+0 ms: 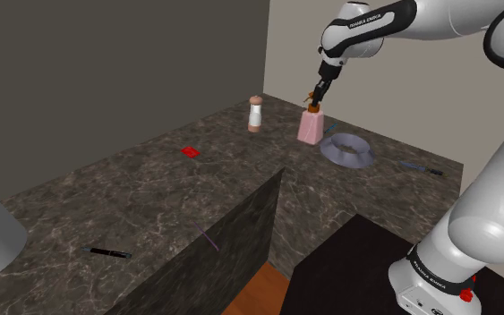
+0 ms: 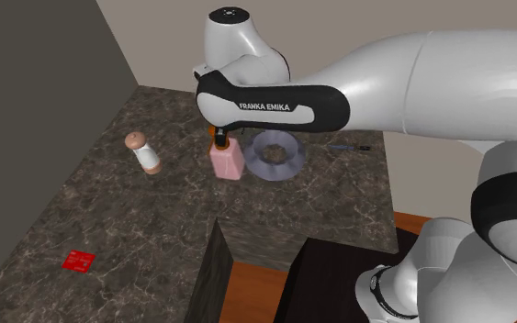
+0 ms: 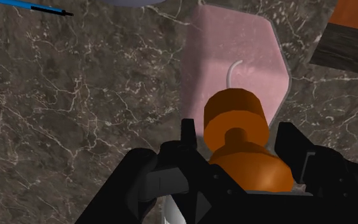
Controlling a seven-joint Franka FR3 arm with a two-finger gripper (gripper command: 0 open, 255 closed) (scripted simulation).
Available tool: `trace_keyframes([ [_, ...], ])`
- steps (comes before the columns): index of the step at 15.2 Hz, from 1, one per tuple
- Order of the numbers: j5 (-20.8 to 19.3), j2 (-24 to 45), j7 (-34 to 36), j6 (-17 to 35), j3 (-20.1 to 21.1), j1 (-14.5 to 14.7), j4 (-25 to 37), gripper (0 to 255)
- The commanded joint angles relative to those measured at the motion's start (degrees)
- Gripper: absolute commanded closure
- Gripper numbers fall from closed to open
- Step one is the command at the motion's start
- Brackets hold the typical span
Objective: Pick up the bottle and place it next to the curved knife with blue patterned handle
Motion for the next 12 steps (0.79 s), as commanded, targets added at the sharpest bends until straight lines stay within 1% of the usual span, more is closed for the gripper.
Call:
trace_keyframes([
  [1,-0.2,-0.5,0.1,-1.4,0.0,0.0,0.9,255],
  [12,-0.9,-1.6,0.9,-9.6,-0.1,0.0,8.1,255],
])
